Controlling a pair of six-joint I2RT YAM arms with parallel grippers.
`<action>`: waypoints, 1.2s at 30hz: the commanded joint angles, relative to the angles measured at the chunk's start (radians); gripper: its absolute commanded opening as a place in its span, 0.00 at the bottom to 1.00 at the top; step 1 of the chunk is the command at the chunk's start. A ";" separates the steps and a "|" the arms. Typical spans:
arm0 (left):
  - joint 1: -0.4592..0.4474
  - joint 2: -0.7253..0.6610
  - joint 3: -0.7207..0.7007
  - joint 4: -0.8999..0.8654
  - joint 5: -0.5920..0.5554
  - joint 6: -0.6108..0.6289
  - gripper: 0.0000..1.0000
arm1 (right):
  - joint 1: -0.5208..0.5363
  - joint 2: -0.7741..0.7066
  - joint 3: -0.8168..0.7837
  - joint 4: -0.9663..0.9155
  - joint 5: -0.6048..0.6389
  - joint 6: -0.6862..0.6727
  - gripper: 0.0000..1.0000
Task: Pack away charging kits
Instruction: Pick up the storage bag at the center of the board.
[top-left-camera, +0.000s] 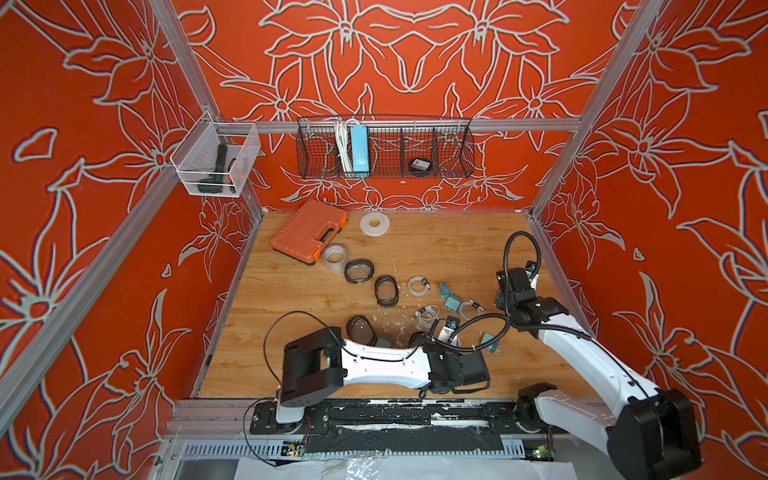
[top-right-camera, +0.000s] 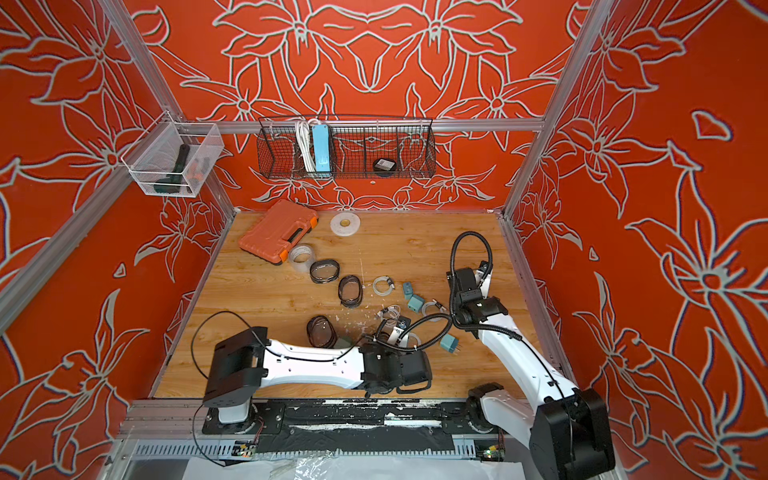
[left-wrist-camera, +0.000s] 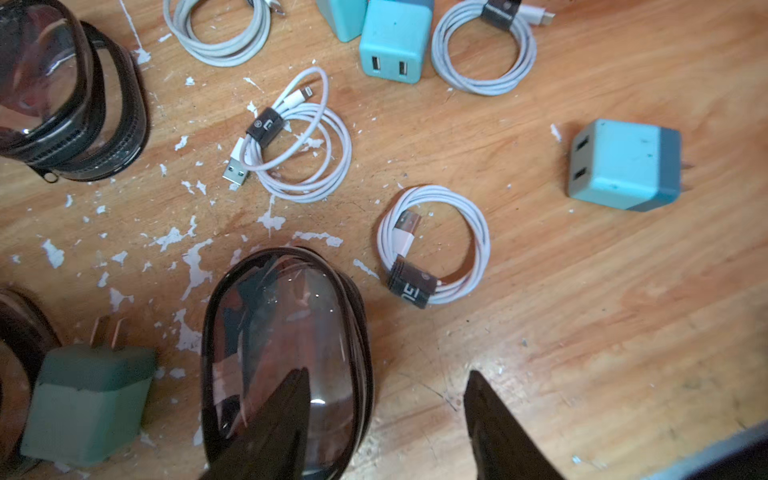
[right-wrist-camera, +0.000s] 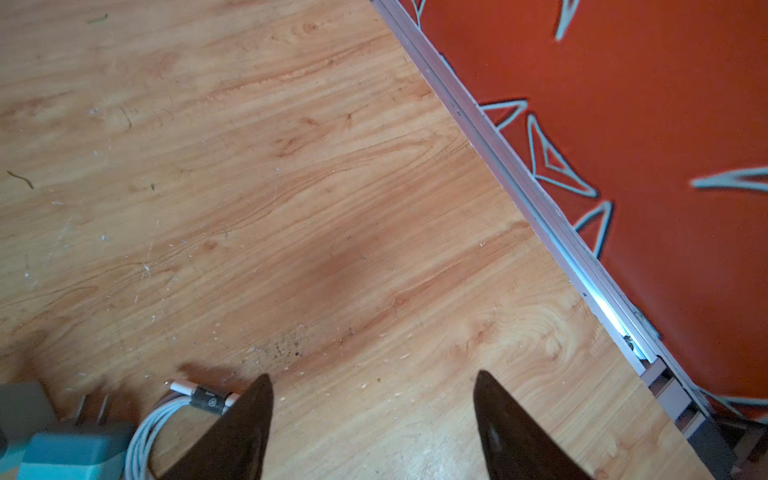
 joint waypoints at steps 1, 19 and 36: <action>0.000 0.053 0.053 -0.166 -0.100 -0.082 0.57 | 0.001 -0.049 -0.035 0.023 0.022 0.008 0.78; 0.012 0.103 0.039 -0.145 -0.142 -0.091 0.43 | 0.001 -0.044 -0.036 0.022 0.007 0.007 0.78; 0.066 0.084 0.029 -0.085 -0.124 -0.034 0.00 | 0.001 -0.044 -0.038 0.030 -0.005 -0.001 0.78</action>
